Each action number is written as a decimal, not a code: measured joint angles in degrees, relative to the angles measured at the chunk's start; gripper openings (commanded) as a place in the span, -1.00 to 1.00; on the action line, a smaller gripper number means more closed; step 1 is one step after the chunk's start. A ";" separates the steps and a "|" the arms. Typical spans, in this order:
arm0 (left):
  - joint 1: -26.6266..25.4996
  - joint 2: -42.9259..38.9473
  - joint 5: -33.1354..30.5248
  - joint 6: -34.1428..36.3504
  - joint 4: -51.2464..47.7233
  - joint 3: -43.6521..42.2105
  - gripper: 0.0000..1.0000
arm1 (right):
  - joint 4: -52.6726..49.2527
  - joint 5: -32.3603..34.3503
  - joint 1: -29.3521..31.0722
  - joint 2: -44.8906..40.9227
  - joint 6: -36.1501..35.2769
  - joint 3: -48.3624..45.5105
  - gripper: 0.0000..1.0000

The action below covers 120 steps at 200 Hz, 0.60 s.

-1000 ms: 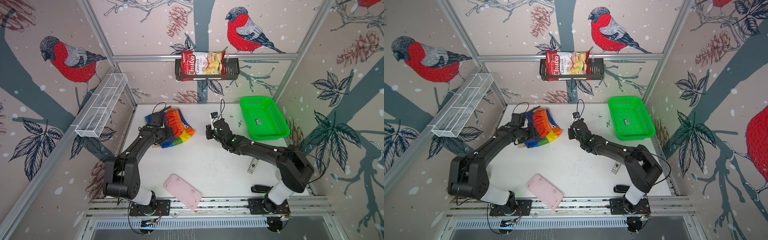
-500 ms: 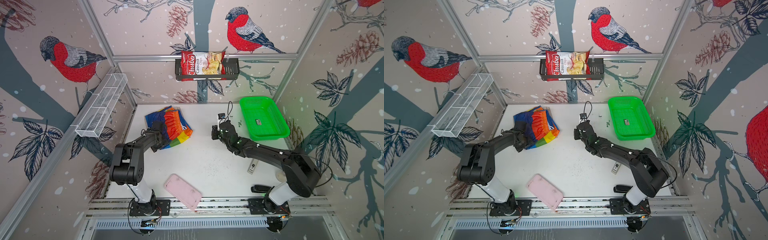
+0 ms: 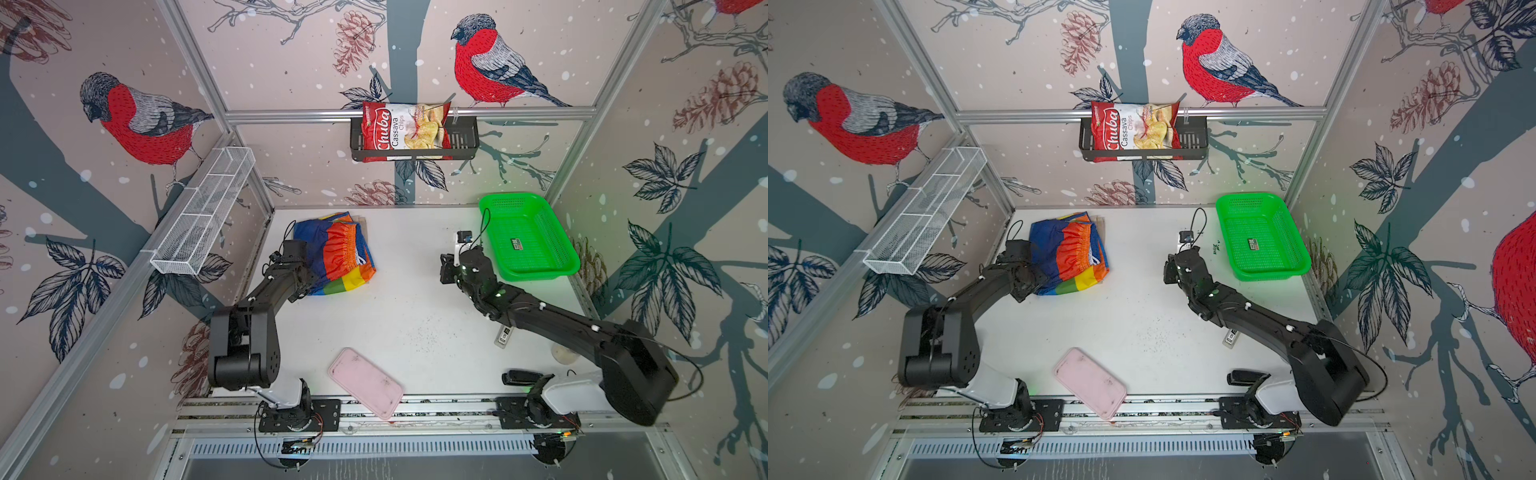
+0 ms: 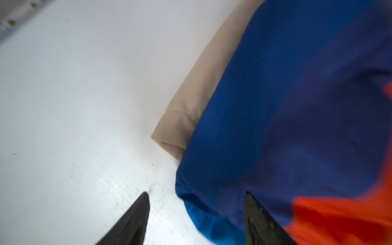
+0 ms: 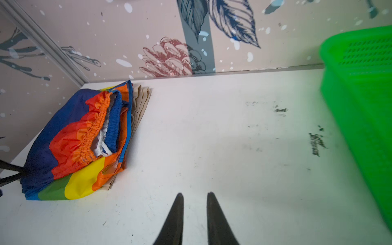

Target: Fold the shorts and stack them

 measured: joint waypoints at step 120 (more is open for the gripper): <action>-9.40 -28.17 -6.10 2.93 22.10 -3.08 0.97 | -8.39 16.96 -4.31 -35.21 -3.82 -9.09 0.99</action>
